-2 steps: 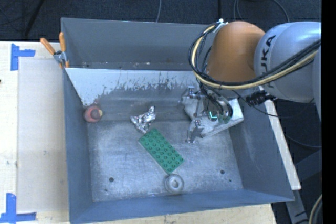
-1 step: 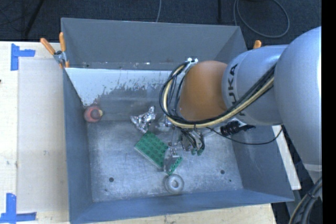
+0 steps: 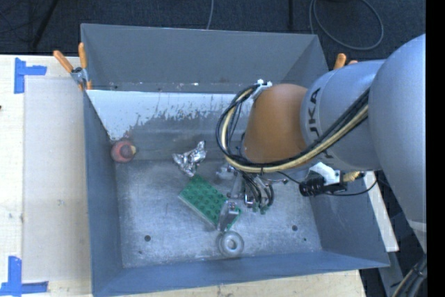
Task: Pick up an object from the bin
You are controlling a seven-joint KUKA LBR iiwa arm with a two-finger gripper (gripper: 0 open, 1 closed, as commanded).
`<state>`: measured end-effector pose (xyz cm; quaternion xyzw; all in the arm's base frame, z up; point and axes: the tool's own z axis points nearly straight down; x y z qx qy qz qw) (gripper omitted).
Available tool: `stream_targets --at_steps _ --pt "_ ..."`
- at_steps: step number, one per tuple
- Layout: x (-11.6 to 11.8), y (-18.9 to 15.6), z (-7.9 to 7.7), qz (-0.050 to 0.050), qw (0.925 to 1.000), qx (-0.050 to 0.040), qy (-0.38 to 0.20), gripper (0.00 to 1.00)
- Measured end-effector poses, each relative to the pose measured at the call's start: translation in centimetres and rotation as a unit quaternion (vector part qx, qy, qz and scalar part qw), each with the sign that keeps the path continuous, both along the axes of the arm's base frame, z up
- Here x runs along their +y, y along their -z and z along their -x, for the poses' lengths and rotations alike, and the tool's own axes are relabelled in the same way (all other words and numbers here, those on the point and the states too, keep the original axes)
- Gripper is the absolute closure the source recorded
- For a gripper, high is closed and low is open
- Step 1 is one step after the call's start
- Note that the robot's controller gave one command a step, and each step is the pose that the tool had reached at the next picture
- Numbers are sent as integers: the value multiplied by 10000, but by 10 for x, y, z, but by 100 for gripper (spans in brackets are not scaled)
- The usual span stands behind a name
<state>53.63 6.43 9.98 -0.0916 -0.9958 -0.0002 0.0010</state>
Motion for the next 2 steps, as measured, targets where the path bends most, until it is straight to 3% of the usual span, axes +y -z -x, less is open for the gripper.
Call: stream_targets --at_steps 1,2 --pt "14 1 11 7 9938 9 1113 0" --pt "11 26 15 -21 9812 -88 1929 0"
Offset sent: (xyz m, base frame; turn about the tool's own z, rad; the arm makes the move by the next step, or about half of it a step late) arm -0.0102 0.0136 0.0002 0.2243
